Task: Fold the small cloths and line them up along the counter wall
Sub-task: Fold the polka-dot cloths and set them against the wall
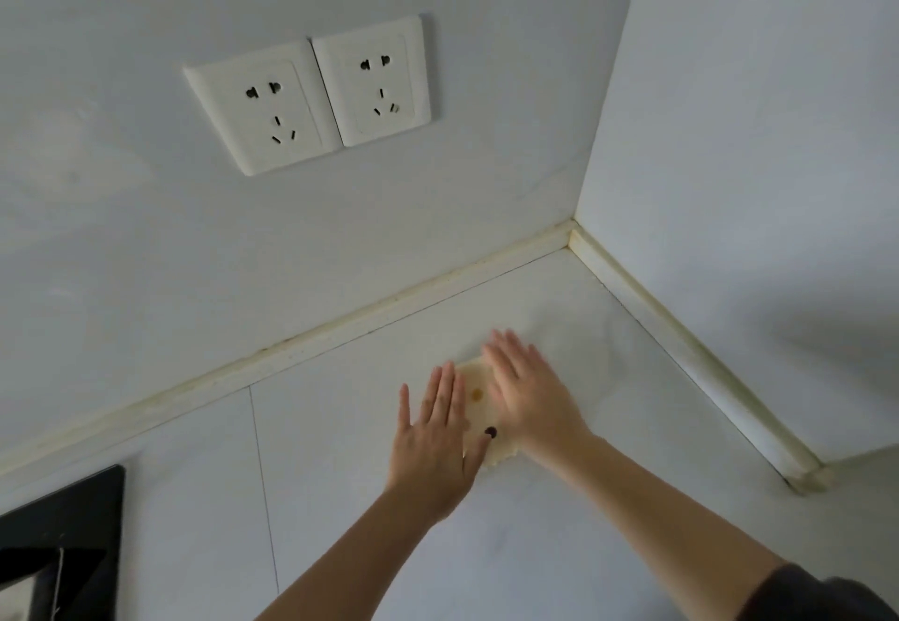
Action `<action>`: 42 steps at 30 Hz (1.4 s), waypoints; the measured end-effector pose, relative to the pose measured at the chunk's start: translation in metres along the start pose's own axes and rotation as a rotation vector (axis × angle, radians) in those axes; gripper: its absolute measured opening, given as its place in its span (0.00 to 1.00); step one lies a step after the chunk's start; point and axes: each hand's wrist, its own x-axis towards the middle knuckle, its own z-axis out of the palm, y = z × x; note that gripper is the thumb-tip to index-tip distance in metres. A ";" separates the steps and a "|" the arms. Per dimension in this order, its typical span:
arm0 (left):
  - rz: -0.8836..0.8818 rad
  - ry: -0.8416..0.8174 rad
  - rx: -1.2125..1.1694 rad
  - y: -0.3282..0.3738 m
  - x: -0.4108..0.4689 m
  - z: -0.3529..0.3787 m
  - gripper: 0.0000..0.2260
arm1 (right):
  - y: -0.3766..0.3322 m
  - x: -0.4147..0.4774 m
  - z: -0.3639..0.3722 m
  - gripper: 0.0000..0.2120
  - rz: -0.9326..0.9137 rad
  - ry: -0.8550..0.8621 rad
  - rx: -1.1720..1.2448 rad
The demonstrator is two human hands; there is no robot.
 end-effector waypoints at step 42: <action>-0.177 0.023 -0.329 -0.053 -0.068 -0.043 0.28 | -0.051 -0.008 -0.058 0.27 0.162 -0.301 0.275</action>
